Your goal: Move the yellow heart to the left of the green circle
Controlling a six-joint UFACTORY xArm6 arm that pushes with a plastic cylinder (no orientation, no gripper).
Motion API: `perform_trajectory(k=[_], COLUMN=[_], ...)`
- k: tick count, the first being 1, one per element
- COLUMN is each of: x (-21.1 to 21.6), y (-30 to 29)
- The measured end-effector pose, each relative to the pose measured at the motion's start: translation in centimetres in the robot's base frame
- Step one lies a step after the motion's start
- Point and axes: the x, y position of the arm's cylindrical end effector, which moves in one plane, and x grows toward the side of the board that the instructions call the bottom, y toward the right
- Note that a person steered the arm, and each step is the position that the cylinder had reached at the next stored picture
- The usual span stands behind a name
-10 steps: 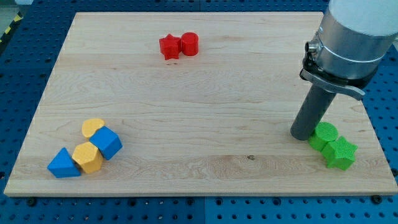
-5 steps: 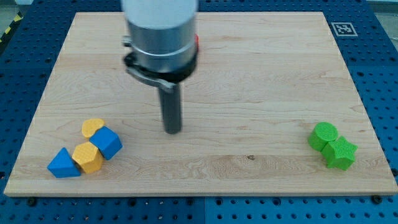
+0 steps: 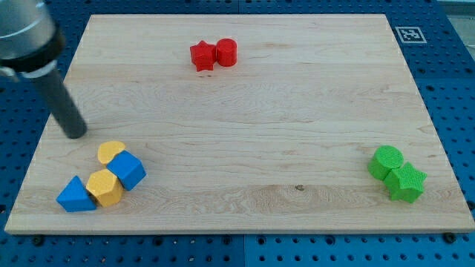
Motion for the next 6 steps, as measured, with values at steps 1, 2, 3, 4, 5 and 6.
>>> perform_trajectory(k=[1, 2, 3, 4, 5, 6], x=[0.5, 4.8, 5.4, 5.6, 5.6, 5.3], y=[0.0, 1.1, 1.3, 3.6, 6.2, 8.1])
